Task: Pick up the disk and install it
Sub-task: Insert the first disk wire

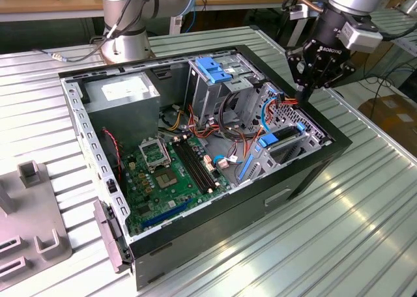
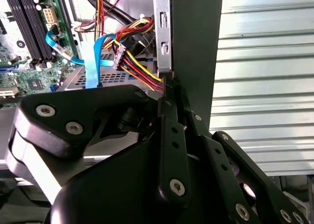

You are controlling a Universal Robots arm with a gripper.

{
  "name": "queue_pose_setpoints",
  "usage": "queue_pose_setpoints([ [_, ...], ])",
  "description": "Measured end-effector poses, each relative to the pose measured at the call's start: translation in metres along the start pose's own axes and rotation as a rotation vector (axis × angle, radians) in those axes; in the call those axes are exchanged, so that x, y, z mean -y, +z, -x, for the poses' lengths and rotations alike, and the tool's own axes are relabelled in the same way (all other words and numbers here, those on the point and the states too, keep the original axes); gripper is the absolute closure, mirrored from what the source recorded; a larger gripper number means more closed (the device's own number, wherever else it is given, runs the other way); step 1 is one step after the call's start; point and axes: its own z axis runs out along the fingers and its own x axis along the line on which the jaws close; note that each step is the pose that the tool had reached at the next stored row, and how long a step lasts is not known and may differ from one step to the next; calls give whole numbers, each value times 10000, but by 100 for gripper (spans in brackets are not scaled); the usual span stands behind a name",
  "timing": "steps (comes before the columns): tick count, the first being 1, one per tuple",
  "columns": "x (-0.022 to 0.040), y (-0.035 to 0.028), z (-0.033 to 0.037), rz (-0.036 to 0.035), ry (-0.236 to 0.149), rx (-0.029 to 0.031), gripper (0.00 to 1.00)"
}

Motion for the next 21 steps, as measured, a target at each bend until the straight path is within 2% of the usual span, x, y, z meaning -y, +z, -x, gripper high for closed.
queue_pose_setpoints([
  [6, -23, -1, 33, 16, 290, 11, 83],
  [12, -23, 6, 34, 74, 1523, 64, 83],
  [18, -21, 6, 32, 83, 1734, 75, 83],
  [21, -21, 8, 32, 122, 2616, 113, 83],
])
